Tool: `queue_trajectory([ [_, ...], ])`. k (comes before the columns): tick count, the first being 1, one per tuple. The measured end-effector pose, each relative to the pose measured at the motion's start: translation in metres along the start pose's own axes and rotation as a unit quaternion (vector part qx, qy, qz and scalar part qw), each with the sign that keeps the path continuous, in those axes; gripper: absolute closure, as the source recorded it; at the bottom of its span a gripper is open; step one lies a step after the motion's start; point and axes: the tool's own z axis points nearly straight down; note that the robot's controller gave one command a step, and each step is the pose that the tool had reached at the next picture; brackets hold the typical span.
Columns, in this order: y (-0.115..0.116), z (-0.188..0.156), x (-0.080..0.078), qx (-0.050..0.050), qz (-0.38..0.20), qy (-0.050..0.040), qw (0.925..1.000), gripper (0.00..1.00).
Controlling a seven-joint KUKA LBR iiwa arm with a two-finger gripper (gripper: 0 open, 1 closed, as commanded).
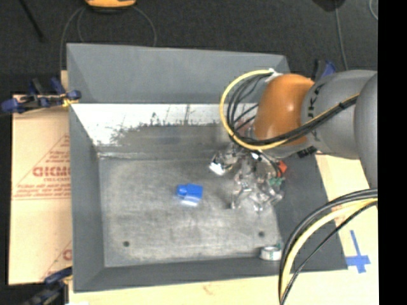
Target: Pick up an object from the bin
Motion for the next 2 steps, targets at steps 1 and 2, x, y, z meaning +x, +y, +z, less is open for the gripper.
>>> queue_trajectory([
  [1, 0.04, 0.002, -0.018, -0.002, 0.003, -0.0017, 1.0, 0.0],
  [2, 0.06, 0.006, 0.019, -0.002, 0.082, -0.0026, 0.9966, 0.0],
])
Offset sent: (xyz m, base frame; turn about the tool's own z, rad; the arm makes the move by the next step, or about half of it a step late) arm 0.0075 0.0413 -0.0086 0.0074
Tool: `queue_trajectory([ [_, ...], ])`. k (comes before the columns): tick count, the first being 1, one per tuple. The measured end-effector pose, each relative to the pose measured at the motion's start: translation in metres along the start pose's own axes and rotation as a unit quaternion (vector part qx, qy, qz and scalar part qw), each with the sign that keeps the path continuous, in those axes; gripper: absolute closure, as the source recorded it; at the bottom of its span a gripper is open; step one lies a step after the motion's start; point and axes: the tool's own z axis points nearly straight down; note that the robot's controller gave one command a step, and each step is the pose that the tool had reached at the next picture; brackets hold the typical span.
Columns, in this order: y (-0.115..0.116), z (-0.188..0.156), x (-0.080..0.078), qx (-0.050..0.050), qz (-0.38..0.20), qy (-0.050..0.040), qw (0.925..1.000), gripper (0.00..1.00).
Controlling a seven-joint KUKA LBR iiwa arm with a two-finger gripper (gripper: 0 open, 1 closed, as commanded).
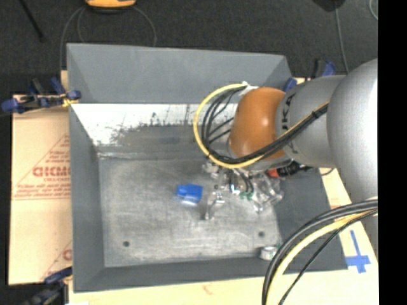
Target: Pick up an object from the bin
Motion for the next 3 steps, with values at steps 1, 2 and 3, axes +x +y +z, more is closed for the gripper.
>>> queue_trajectory([
  [1, 0.068, -0.002, 0.048, 0.0, 0.057, 0.0047, 0.9984, 0.0],
  [2, 0.065, -0.005, 0.043, 0.0, 0.057, -0.0014, 0.9984, 1.0],
  [3, 0.072, -0.118, 0.04, 0.0, 0.05, 0.006, 0.9987, 1.0],
])
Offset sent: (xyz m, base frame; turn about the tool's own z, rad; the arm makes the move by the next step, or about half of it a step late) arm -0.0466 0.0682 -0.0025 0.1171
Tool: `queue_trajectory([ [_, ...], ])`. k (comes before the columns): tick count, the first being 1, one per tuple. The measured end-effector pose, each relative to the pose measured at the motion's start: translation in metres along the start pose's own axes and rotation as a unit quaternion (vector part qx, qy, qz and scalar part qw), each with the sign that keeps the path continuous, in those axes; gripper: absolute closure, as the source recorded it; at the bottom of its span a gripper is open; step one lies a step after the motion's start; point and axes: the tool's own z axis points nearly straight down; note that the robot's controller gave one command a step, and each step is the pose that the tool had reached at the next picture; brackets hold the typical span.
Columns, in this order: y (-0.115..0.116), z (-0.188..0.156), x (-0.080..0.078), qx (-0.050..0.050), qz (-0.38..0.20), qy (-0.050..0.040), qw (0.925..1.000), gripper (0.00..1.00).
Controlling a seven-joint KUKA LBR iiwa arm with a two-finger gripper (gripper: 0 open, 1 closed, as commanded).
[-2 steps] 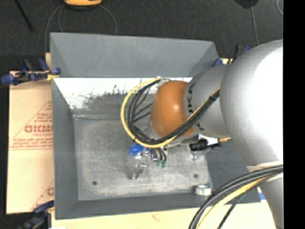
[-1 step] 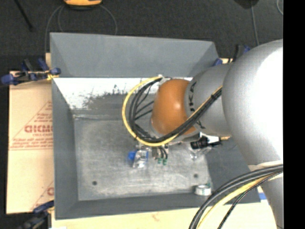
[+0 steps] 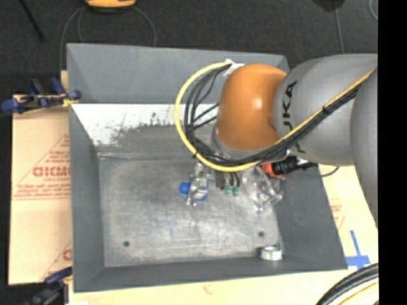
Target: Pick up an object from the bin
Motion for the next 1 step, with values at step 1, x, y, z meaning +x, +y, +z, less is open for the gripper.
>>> queue_trajectory([
  [1, -0.0271, -0.073, 0.0204, 0.002, -0.14, 0.001, 0.9901, 1.0],
])
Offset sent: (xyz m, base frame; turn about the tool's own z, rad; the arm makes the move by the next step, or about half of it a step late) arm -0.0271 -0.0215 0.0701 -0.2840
